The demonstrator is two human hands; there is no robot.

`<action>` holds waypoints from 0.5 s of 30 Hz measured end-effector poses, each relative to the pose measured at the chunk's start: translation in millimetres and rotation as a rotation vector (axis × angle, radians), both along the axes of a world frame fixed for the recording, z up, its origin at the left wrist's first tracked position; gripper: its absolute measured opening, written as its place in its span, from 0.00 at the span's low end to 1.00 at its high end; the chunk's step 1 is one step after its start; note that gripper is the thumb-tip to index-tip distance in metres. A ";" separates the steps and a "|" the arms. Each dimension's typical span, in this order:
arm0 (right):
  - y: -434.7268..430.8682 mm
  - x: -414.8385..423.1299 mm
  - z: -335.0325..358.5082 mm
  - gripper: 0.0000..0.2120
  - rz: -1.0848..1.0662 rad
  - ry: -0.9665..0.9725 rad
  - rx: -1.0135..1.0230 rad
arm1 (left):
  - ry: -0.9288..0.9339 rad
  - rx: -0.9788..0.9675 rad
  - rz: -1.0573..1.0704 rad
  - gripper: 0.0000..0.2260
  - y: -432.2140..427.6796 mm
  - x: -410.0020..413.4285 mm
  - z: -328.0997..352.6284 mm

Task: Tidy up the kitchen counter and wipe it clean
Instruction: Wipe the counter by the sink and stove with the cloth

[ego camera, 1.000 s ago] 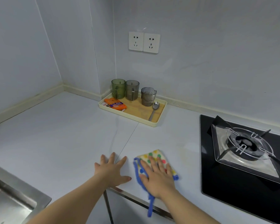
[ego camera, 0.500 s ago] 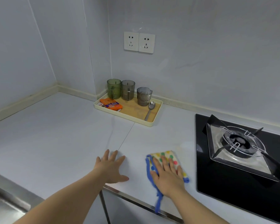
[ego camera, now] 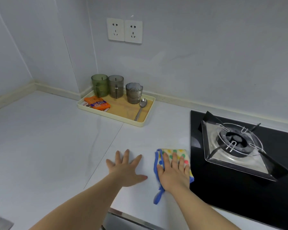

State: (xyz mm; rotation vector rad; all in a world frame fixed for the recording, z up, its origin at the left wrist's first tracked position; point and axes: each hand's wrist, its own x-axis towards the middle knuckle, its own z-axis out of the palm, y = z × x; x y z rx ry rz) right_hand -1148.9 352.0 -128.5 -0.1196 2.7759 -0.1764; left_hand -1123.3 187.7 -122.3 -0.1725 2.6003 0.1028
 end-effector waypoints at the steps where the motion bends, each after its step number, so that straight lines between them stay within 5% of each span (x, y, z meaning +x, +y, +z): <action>1: 0.4 -7.3 1.8 0.28 -0.018 0.000 -0.001 | 0.017 -0.001 -0.010 0.38 -0.7 0.2 -0.5; 6: -17.6 -40.4 2.8 0.27 -0.010 -0.023 -0.028 | 0.000 0.044 0.014 0.50 -13.1 -19.2 -2.2; 11: -35.6 -24.3 -0.8 0.27 0.345 -0.002 -0.054 | -0.076 0.067 0.062 0.57 -8.7 -36.5 5.7; 15: -5.9 -53.6 1.9 0.26 0.210 -0.030 -0.042 | -0.023 0.083 0.036 0.57 -14.4 -30.0 -0.8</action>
